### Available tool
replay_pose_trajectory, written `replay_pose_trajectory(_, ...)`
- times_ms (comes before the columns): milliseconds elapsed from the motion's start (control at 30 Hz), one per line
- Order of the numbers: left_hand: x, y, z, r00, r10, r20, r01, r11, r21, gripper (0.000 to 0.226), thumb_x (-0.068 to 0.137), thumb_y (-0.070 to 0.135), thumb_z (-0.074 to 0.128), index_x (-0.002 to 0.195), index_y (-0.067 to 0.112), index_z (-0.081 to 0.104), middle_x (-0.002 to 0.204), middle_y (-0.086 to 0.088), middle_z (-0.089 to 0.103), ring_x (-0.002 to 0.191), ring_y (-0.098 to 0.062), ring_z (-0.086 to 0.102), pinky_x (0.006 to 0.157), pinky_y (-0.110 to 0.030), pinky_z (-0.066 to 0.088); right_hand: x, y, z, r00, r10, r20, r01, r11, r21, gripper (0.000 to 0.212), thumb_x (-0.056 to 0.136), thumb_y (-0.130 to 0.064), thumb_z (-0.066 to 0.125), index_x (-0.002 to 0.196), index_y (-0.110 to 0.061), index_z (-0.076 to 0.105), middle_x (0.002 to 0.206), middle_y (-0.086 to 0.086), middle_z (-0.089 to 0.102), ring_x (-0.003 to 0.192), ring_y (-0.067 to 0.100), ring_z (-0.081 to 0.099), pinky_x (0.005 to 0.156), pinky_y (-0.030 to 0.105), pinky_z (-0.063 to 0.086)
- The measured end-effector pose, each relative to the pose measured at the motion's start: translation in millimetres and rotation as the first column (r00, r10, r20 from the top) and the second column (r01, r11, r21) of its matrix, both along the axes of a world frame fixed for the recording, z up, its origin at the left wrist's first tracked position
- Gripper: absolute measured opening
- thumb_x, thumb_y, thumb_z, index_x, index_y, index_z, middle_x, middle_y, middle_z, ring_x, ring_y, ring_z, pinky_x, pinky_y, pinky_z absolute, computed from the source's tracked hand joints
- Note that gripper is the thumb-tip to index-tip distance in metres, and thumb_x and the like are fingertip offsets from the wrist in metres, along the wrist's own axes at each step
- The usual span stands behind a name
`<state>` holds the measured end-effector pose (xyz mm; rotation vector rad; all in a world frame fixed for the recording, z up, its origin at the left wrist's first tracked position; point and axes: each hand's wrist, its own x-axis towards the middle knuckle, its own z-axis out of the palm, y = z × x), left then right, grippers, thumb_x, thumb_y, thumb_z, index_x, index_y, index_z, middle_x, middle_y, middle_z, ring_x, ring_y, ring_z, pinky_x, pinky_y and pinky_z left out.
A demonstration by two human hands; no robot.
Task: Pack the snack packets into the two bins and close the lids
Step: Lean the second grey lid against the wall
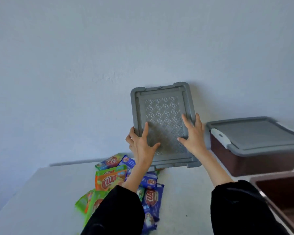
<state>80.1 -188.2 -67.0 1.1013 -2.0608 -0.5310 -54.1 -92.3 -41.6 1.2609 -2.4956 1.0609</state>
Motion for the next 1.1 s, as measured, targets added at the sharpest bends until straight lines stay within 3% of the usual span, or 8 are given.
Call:
replay_pose_trajectory(200,-33.9,28.3,-46.7,0.997,-0.04,0.072,0.04,0.999,0.003,0.092,0.076,0.027,0.074,0.146,0.037,0.015,0.151,-0.016,0.003,0.135,-0.033,0.013,0.11,-0.041,0.028,-15.0,12.6,-51.4,0.989,-0.128,0.068,0.127,0.992,0.012,0.091,0.079,-0.015,0.071,0.148,-0.027,0.013,0.153,0.022,-0.017,0.143,0.042,-0.001,0.117,0.043,0.008)
replay_pose_trajectory(367,-86.0,31.6,-69.8,0.998,-0.014,0.063,0.011,0.999,0.044,0.099,0.071,0.025,0.078,0.146,0.038,0.014,0.15,-0.016,0.002,0.135,-0.034,0.011,0.111,-0.043,0.027,-62.2,12.0,-74.9,0.991,-0.117,0.065,0.116,0.993,0.013,0.089,0.08,-0.017,0.07,0.148,-0.026,0.014,0.154,0.018,-0.02,0.144,0.035,-0.011,0.118,0.04,0.009)
replay_pose_trajectory(533,-88.9,24.8,-70.3,0.997,-0.071,0.024,0.072,0.996,-0.054,0.103,0.071,0.019,0.079,0.146,0.036,0.011,0.15,-0.017,-0.001,0.137,-0.031,0.005,0.113,-0.041,0.024,-66.6,9.9,-74.6,0.995,-0.089,0.048,0.092,0.994,-0.056,0.087,0.079,-0.014,0.07,0.148,-0.026,0.018,0.154,0.018,-0.017,0.144,0.034,-0.012,0.118,0.041,0.007)
replay_pose_trajectory(667,-87.2,19.0,-72.6,0.992,-0.121,0.034,0.122,0.991,-0.055,0.106,0.072,0.021,0.078,0.146,0.034,0.003,0.152,-0.016,-0.007,0.139,-0.032,0.003,0.113,-0.043,0.023,-69.8,9.4,-78.0,0.994,-0.095,0.047,0.097,0.994,-0.052,0.088,0.079,-0.013,0.071,0.147,-0.026,0.018,0.155,0.017,-0.017,0.144,0.035,-0.012,0.117,0.044,0.009)
replay_pose_trajectory(867,-75.7,18.3,-71.0,0.979,-0.186,0.08,0.191,0.979,-0.073,0.108,0.075,0.022,0.075,0.141,0.034,-0.01,0.153,-0.014,-0.014,0.143,-0.03,-0.002,0.116,-0.041,0.017,-60.7,11.0,-73.4,0.987,-0.135,0.085,0.14,0.989,-0.056,0.082,0.081,-0.011,0.069,0.146,-0.028,0.022,0.156,0.013,-0.014,0.144,0.033,-0.01,0.115,0.037,0.019)
replay_pose_trajectory(933,-69.8,19.1,-69.6,0.977,-0.189,0.097,0.198,0.976,-0.095,0.107,0.076,0.022,0.075,0.141,0.04,-0.007,0.153,-0.013,-0.015,0.143,-0.029,-0.003,0.116,-0.04,0.016,-56.1,12.3,-72.6,0.986,-0.144,0.088,0.151,0.985,-0.079,0.08,0.08,-0.01,0.069,0.145,-0.026,0.027,0.157,0.012,-0.009,0.145,0.032,-0.007,0.114,0.038,0.022)
replay_pose_trajectory(1000,-60.4,19.0,-63.9,0.977,-0.185,0.11,0.195,0.977,-0.088,0.101,0.078,0.023,0.072,0.145,0.034,-0.003,0.153,-0.012,-0.013,0.143,-0.028,-0.004,0.116,-0.04,0.017,-49.3,13.2,-71.0,0.988,-0.123,0.091,0.132,0.986,-0.104,0.077,0.08,-0.008,0.068,0.144,-0.026,0.03,0.158,0.011,-0.003,0.145,0.031,-0.004,0.114,0.041,0.024)
replay_pose_trajectory(1100,-36.4,16.3,-47.8,0.973,-0.2,0.115,0.211,0.974,-0.088,0.076,0.085,0.025,0.065,0.146,0.029,0.02,0.152,-0.012,0.005,0.141,-0.027,0.005,0.111,-0.039,0.028,-32.2,10.6,-67.7,0.994,-0.039,0.102,0.051,0.992,-0.114,0.071,0.083,-0.009,0.066,0.143,-0.026,0.033,0.158,0.008,0.005,0.145,0.029,0.002,0.115,0.039,0.022)
